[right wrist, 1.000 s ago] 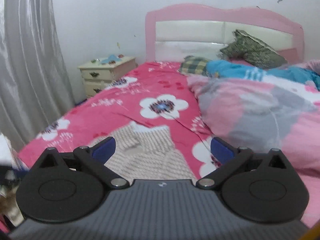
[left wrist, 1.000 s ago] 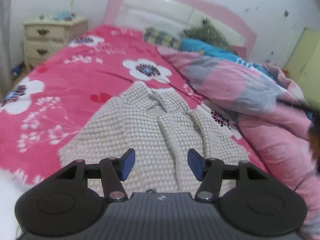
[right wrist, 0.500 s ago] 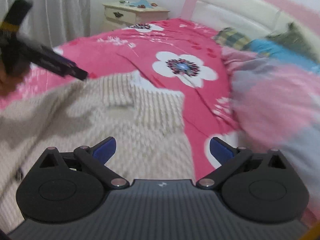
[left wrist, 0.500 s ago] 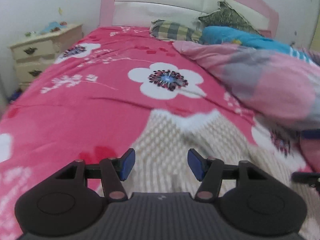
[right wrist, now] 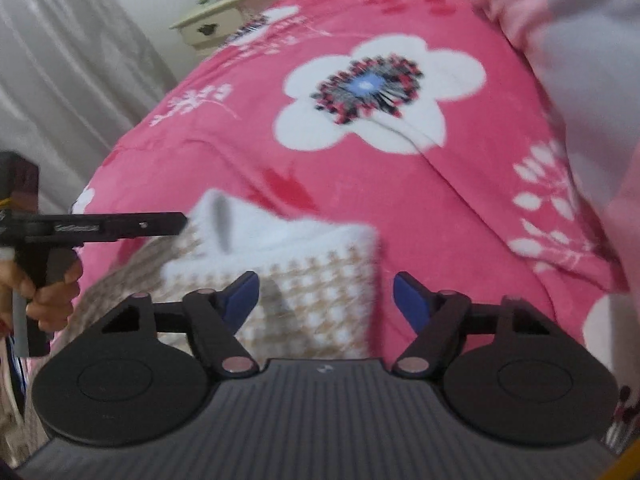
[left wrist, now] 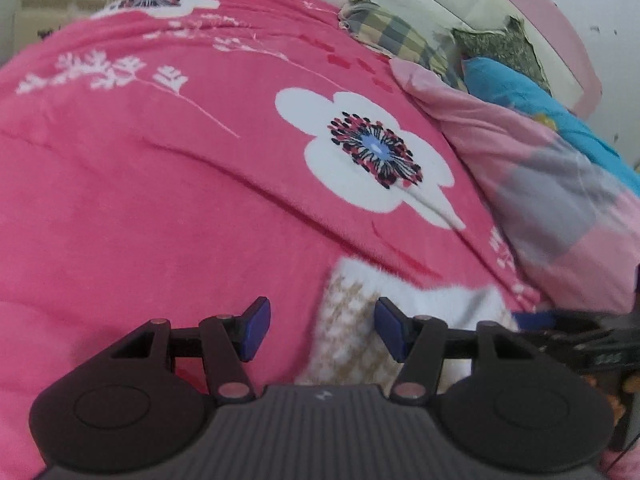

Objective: Fold clothes

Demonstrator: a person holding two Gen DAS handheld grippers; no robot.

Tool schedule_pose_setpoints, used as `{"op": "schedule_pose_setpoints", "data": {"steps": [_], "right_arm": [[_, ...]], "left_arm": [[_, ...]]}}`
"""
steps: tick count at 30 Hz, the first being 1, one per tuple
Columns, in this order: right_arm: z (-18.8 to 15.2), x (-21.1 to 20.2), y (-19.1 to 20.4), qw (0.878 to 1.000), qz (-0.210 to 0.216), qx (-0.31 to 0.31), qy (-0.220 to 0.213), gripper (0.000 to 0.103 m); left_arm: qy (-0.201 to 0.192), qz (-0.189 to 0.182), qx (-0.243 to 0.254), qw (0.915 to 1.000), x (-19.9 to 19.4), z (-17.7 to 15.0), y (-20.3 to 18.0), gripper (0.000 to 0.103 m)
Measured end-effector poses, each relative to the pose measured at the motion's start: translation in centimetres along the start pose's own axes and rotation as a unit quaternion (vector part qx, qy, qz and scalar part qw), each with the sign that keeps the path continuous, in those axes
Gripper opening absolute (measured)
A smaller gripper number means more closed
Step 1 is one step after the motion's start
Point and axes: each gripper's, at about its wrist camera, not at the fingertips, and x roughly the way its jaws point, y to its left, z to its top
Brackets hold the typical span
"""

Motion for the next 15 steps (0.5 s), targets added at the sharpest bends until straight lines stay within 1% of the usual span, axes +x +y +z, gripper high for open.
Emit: {"op": "schedule_pose_setpoints", "data": {"steps": [2, 4, 5, 6, 7, 9, 10, 11, 12, 15], "right_arm": [[0.0, 0.7, -0.7, 1.000, 0.008, 0.014, 0.011, 0.066], [0.0, 1.2, -1.0, 1.000, 0.018, 0.022, 0.012, 0.063], [0.0, 1.4, -1.1, 0.999, 0.021, 0.026, 0.013, 0.059], [0.0, 1.6, -1.1, 0.999, 0.017, 0.026, 0.014, 0.054], [0.0, 1.8, -1.0, 0.999, 0.013, 0.027, 0.013, 0.052], [-0.1, 1.8, -0.5, 1.000, 0.004, 0.023, 0.006, 0.036], [-0.1, 1.7, -0.3, 1.000, 0.000, 0.020, 0.001, 0.033], [-0.1, 1.6, 0.0, 1.000, -0.004, 0.015, -0.004, 0.020], [-0.1, 1.4, 0.3, 1.000, -0.008, 0.010, -0.010, 0.012], [-0.2, 0.0, 1.4, 0.999, -0.015, -0.009, -0.034, 0.010]], "left_arm": [[0.007, -0.014, -0.008, 0.9998, 0.5, 0.2, 0.1, 0.051], [0.013, -0.019, -0.008, 0.9997, 1.0, 0.4, 0.0, 0.043], [0.016, -0.020, -0.006, 0.9997, 1.2, 0.5, -0.1, 0.040], [0.018, -0.020, -0.006, 0.9996, 1.4, 0.5, -0.2, 0.033], [0.021, -0.019, -0.010, 0.9996, 1.7, 0.5, -0.4, 0.027], [0.015, -0.008, -0.021, 0.9996, 2.0, 0.4, -0.7, 0.025], [0.010, -0.002, -0.021, 0.9997, 1.9, 0.3, -1.0, 0.021], [0.004, 0.002, -0.020, 0.9998, 1.7, 0.3, -1.2, 0.019], [-0.003, 0.001, -0.020, 0.9998, 1.3, 0.2, -1.4, 0.016], [-0.029, -0.007, -0.021, 0.9993, -0.3, 0.2, -1.9, 0.012]]}}
